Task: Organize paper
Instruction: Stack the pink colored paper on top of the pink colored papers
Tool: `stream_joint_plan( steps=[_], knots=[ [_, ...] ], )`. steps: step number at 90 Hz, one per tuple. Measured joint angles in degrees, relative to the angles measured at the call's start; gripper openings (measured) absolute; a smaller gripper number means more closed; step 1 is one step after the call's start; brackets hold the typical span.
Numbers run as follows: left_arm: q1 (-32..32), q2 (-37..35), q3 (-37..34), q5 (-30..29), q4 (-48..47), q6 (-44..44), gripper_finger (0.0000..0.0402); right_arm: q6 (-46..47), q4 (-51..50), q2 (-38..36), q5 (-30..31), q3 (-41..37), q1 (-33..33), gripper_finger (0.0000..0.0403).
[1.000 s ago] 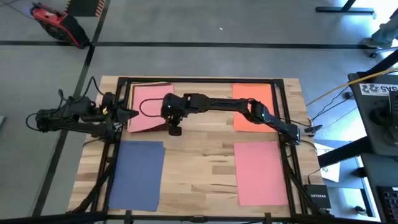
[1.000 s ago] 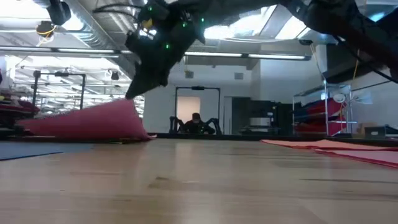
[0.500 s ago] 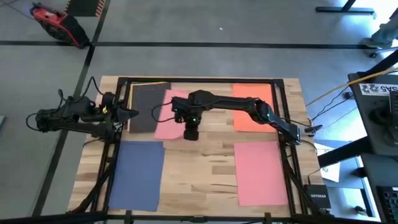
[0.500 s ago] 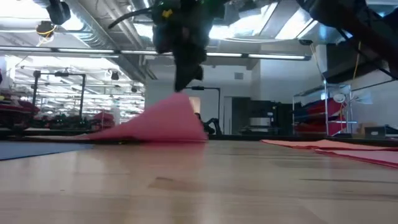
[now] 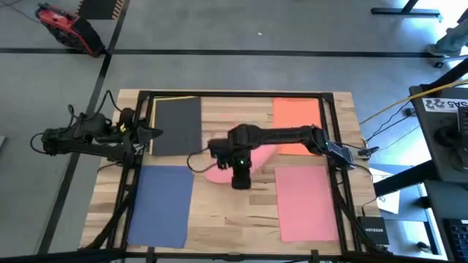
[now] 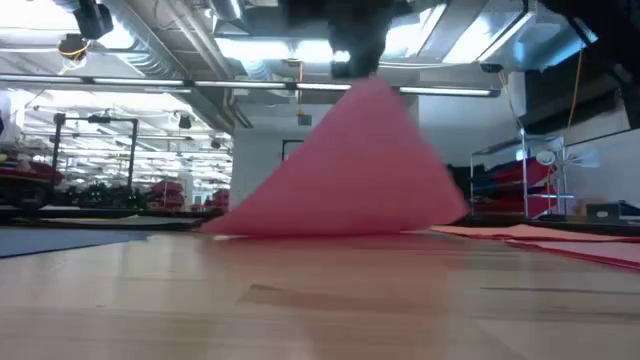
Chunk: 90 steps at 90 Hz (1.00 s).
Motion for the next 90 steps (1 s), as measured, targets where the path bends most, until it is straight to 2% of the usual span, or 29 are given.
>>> stream_joint_plan(
  steps=[37,50,70,90],
  knots=[
    [2.5,0.0,0.0,-0.6,-0.1,-5.9,0.0,12.3,0.0,-1.3,-4.7,-0.1,6.0,0.0],
    [3.1,0.0,0.0,-0.6,-0.3,-6.7,0.0,16.8,0.1,-1.3,-6.2,-2.8,7.4,0.0],
    [3.5,0.0,0.0,-0.6,-1.0,-10.3,0.0,23.3,0.0,-3.8,-8.3,-12.0,10.6,0.0],
    [3.5,0.0,0.0,-0.6,-1.1,-11.1,0.0,34.7,0.9,-9.4,-5.1,-25.0,14.6,0.0]
  ],
)
